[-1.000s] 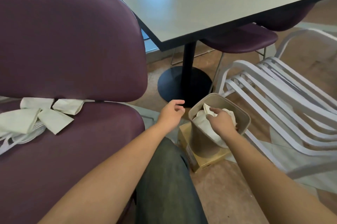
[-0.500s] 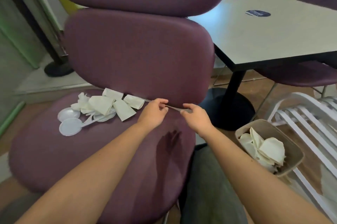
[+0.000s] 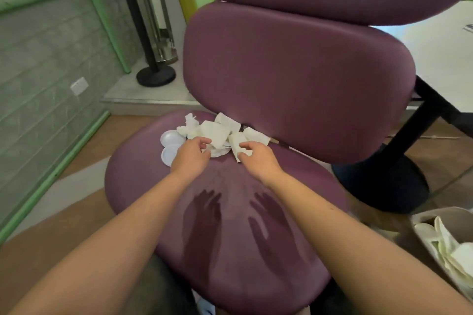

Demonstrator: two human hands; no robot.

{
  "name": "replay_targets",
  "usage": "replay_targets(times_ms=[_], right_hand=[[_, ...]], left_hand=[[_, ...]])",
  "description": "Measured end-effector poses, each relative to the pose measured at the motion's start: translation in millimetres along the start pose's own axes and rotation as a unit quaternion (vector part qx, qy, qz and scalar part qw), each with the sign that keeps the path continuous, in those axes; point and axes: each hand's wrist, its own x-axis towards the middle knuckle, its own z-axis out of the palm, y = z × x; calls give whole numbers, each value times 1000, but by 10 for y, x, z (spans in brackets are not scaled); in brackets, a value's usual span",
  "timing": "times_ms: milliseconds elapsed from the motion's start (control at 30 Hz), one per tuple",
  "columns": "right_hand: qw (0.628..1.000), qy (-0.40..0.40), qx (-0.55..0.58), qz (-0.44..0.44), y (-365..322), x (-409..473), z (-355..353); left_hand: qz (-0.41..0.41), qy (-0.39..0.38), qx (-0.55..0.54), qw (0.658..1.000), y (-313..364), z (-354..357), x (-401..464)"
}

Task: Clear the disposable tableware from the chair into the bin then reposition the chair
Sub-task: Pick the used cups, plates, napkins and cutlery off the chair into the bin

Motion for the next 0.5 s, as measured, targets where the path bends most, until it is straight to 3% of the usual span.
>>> replay_targets(times_ms=[233, 333, 500], right_hand=[[998, -40, 14, -36, -301, 203, 586], [998, -45, 20, -45, -395, 296, 793], [997, -50, 17, -62, -472, 530, 1042]], left_hand=[[-58, 25, 166, 984, -574, -290, 89], [-86, 22, 195, 977, -740, -312, 163], [-62, 40, 226, 971, -898, -249, 326]])
